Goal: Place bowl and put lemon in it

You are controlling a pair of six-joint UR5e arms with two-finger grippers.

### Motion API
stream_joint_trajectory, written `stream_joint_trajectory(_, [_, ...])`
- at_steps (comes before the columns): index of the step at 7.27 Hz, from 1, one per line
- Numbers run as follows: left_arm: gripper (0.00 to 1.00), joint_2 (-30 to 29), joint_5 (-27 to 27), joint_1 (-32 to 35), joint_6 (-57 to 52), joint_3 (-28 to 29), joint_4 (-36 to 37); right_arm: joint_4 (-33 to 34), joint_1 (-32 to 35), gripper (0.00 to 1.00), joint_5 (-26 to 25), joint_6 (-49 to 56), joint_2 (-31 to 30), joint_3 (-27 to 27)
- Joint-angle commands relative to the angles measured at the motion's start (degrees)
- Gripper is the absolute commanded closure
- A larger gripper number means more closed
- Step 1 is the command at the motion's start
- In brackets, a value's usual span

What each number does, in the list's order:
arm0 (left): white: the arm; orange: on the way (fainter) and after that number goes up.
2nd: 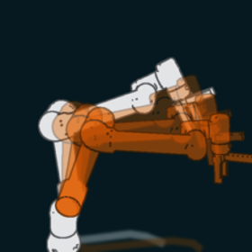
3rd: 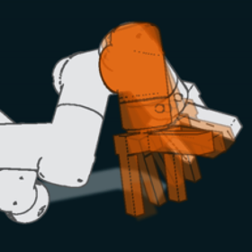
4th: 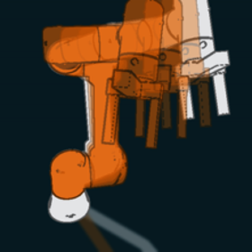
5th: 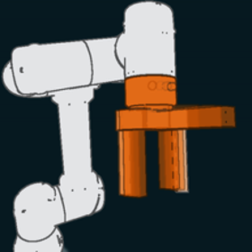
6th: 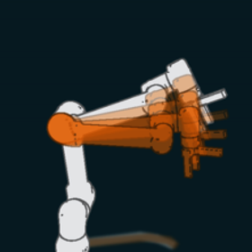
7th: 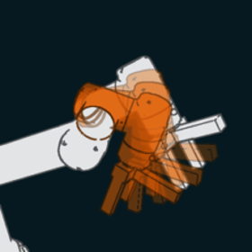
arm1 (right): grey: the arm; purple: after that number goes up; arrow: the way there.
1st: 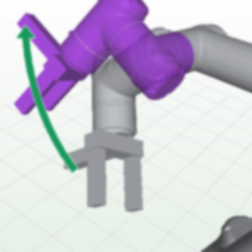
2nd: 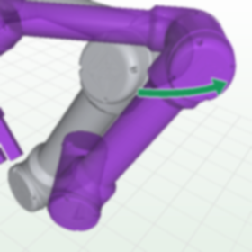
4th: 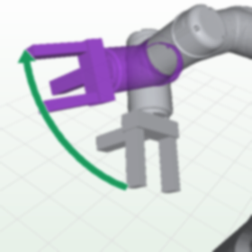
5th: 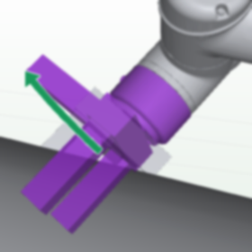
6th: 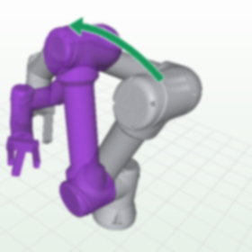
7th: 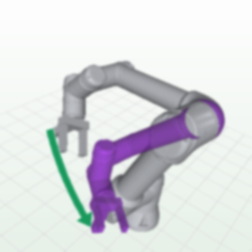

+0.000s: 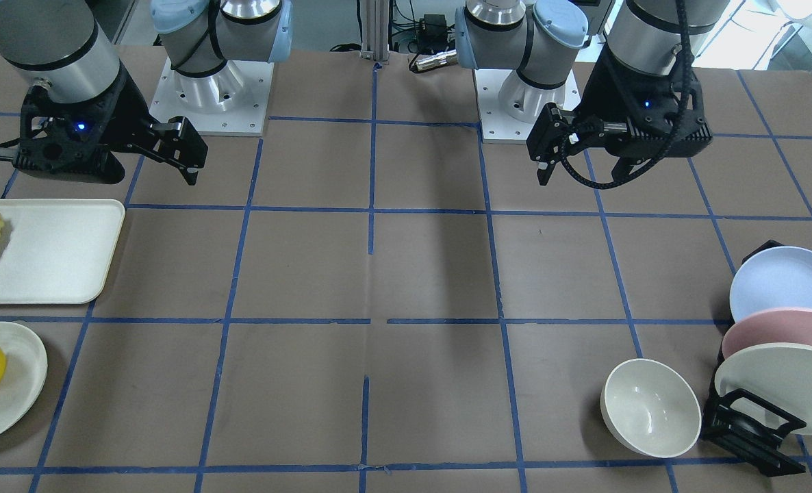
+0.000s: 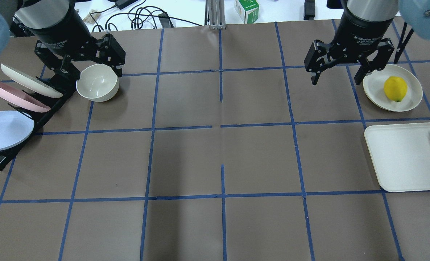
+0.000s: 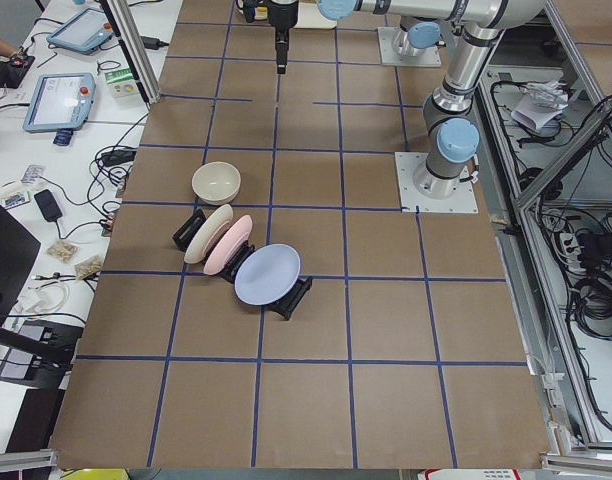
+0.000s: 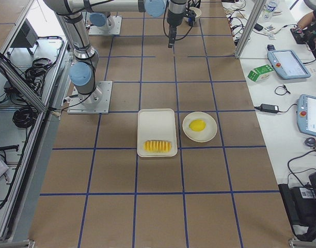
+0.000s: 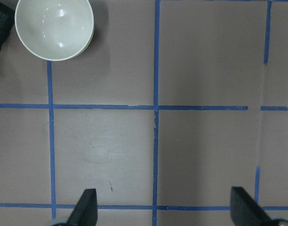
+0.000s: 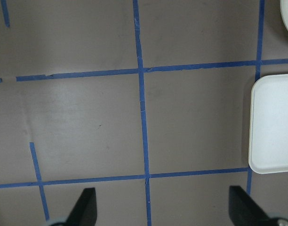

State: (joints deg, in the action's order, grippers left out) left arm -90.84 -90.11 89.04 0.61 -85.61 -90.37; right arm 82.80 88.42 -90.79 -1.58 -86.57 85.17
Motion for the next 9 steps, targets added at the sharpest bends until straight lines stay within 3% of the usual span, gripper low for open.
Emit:
stream_joint_trajectory(1, [0.0,-0.91,-0.33,-0.09,-0.52,0.96,0.02,-0.01,0.0,0.0,0.0,0.0,-0.09,-0.01])
stream_joint_trajectory(3, [0.0,-1.35,-0.24,-0.62,-1.48,0.97,0.19,0.34,-0.26,0.0,0.0,0.79,-0.01,-0.01])
stream_joint_trajectory(5, [0.0,-4.24,0.45,-6.73,-9.45,0.62,2.47,0.78,-0.7,0.0,0.0,0.79,0.34,-0.53])
stream_joint_trajectory(7, [0.0,-9.59,2.47,-14.39,-15.87,0.17,8.42,1.48,-0.97,0.0,-0.96,0.88,1.22,-0.01])
stream_joint_trajectory(8, [0.0,-14.05,1.96,-16.86,-22.17,-0.26,14.89,1.83,-1.49,0.0,-1.32,0.44,4.01,0.17])
stream_joint_trajectory(9, [0.0,-17.84,2.3,-19.32,-23.71,0.17,17.31,6.45,-4.63,0.0,-1.32,0.52,6.13,-0.35])
